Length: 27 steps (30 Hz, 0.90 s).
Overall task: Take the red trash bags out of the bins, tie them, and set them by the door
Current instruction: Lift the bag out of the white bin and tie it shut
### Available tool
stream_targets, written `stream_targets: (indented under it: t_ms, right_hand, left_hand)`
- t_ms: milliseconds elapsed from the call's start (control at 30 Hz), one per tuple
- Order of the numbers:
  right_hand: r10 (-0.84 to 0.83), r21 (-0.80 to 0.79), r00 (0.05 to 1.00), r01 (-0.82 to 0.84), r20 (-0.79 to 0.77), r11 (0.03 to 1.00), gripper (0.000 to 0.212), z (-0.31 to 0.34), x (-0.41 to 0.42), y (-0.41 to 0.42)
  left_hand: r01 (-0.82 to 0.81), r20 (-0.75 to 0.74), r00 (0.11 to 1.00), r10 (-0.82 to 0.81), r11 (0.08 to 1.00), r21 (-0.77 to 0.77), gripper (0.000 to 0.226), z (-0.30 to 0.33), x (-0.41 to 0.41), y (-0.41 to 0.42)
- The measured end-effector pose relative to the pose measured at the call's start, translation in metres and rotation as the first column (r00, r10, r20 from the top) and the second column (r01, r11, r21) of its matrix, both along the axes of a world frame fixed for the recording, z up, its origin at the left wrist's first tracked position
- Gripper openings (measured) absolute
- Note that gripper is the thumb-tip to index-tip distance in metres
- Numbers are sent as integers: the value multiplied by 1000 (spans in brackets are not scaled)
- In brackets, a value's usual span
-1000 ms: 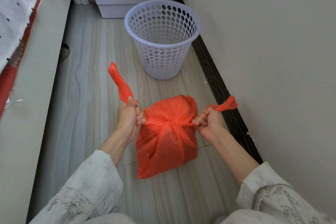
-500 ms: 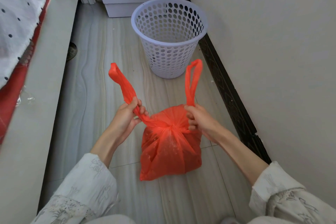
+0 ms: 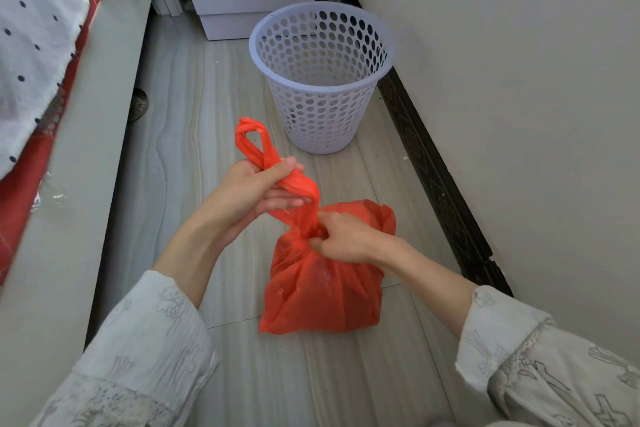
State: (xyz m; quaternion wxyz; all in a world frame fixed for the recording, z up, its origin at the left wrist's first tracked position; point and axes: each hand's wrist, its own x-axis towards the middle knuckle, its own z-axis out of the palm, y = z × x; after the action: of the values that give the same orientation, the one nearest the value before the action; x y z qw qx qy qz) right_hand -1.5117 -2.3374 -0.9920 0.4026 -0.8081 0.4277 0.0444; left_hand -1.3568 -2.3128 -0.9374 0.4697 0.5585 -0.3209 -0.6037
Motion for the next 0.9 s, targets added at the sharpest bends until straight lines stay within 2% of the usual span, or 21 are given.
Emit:
stream_targets:
  t_ms: [33, 100, 167, 200, 267, 333, 400, 433, 467, 533, 567, 633, 700, 767, 800, 833, 900]
  right_hand:
    - [-3, 78, 998, -2, 59, 997, 7, 2, 0, 3]
    - [-40, 214, 984, 2, 174, 977, 14, 4, 0, 6]
    - [-58, 245, 978, 7, 202, 969, 23, 5, -1, 6]
    - [-67, 249, 977, 15, 204, 968, 30, 5, -2, 6]
    - [-125, 274, 970, 65, 210, 959, 44, 4, -3, 7]
    - [-220, 306, 956, 153, 195, 940, 51, 1, -3, 7]
    - [-313, 304, 932, 248, 185, 920, 54, 1, -4, 6]
    - [-359, 303, 916, 296, 179, 906, 54, 1, -5, 4]
    - [-398, 300, 901, 338, 171, 892, 54, 1, -6, 2]
    - [-441, 298, 885, 386, 148, 873, 56, 2, -8, 0]
    - [-445, 300, 885, 390, 138, 870, 57, 1, -9, 0]
    - [-447, 324, 882, 383, 149, 865, 56, 0, -9, 0]
    - [-454, 375, 867, 358, 208, 855, 53, 0, -9, 0]
    - [-451, 372, 852, 341, 267, 863, 51, 0, -11, -4]
    - [-456, 348, 847, 355, 272, 867, 51, -1, -13, -6]
    - [-462, 302, 846, 382, 265, 874, 54, -2, -14, -9]
    - [-440, 124, 868, 423, 228, 898, 60, -10, -18, -15]
  left_hand:
    - [-28, -29, 999, 29, 999, 19, 19, -2, 0, -1]
    - [-87, -100, 991, 92, 995, 53, 19, -7, 1, -2]
    - [-116, -151, 981, 123, 992, 55, 18, -15, 3, 0]
    - [-115, -132, 984, 120, 992, 41, 16, -20, 3, 2]
    - [-94, 107, 990, 96, 995, -19, 13, -32, 1, 10]
    - [-39, 372, 926, 68, 996, -84, 14, -45, -8, 18]
    - [24, 462, 887, 3, 998, -51, 28, -56, -16, 27]
    - [73, 518, 854, -50, 997, -23, 35, -62, -18, 32]
    - [149, 610, 783, -119, 989, 2, 39, -67, -19, 37]
    - [331, 776, 587, -229, 943, 28, 43, -76, -20, 45]
    - [392, 811, 530, -246, 920, 22, 41, -77, -20, 48]
    - [408, 870, 458, -185, 913, -21, 29, -73, -19, 49]
    - [359, 922, 385, -49, 928, -101, 26, -67, -15, 45]
    - [334, 920, 392, 18, 929, -160, 27, -59, -15, 43]
    - [309, 901, 432, 31, 934, -180, 27, -56, -17, 43]
    - [272, 866, 499, 42, 941, -203, 28, -53, -19, 43]
    - [141, 710, 700, 80, 958, -248, 35, -42, -23, 42]
